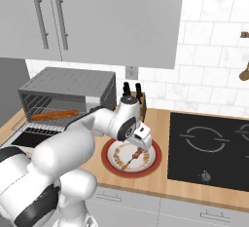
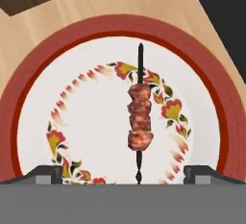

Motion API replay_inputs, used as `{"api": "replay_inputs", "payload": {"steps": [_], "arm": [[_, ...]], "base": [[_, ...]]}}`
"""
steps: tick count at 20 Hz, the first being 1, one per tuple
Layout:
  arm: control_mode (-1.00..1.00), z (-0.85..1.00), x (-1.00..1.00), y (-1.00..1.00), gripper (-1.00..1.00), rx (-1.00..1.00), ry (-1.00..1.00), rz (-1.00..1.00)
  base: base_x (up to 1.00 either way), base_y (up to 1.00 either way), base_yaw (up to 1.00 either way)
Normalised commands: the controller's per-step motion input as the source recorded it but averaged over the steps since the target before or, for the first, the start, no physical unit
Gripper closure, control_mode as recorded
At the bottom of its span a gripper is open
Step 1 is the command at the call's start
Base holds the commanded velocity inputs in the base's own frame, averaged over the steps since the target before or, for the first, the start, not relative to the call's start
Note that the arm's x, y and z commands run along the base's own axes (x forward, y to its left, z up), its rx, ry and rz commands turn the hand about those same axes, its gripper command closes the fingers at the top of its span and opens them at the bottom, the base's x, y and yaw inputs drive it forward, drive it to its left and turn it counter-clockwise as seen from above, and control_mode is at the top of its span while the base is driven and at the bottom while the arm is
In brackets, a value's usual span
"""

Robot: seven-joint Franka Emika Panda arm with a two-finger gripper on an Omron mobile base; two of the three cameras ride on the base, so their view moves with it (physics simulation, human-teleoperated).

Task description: Pick up the kebab skewer and baguette bread, and place them inside the toaster oven. Close the toaster oven door and start by setting the timer.

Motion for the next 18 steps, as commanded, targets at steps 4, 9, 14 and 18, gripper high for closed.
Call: {"api": "replay_inputs", "payload": {"steps": [4,9,14,18], "arm": [[-1.00,-0.24,0.12,0.00,-1.00,0.00,0.00,0.00],[-1.00,-0.25,0.10,-0.05,-1.00,0.00,0.00,0.00],[-1.00,-0.23,0.00,-0.13,-1.00,0.00,0.00,0.00],[-1.00,-0.24,0.00,-0.04,-1.00,0.00,0.00,0.00]], "base": [[0.00,0.00,0.00],[0.00,0.00,0.00],[0.00,0.00,0.00],[0.00,0.00,0.00]]}}
